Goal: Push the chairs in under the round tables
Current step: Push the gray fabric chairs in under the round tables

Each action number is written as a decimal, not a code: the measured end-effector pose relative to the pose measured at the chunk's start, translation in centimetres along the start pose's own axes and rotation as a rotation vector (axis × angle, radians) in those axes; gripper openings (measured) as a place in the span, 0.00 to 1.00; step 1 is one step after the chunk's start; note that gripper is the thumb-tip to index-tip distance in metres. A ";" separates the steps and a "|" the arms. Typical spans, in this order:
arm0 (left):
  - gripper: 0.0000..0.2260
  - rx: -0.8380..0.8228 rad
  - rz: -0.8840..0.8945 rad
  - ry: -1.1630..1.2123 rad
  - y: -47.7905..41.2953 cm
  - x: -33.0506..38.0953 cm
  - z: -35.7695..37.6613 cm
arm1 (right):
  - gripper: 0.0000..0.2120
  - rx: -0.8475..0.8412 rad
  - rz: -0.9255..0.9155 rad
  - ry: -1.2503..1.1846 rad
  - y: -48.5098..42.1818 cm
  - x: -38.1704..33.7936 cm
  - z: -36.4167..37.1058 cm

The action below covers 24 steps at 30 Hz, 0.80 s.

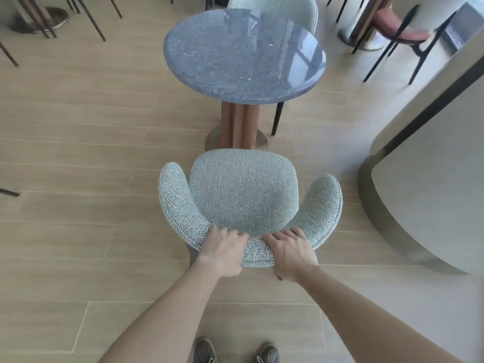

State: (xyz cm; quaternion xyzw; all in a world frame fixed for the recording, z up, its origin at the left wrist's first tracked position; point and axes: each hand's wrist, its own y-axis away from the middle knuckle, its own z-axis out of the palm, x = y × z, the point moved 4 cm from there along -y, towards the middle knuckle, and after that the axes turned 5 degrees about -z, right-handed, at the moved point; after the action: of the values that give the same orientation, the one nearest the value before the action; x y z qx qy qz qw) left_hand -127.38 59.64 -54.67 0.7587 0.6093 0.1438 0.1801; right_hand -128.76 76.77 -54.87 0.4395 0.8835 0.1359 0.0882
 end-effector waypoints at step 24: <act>0.34 -0.090 0.002 0.089 11.8 -13.5 5.7 | 0.15 -0.013 -0.122 -0.118 -0.1 -18.2 0.0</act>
State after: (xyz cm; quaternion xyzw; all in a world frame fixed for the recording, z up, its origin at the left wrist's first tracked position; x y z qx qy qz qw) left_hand -117.53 43.59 -54.50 0.7431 0.6090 0.2049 0.1868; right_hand -117.99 62.12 -54.24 0.3914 0.9010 0.1100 0.1514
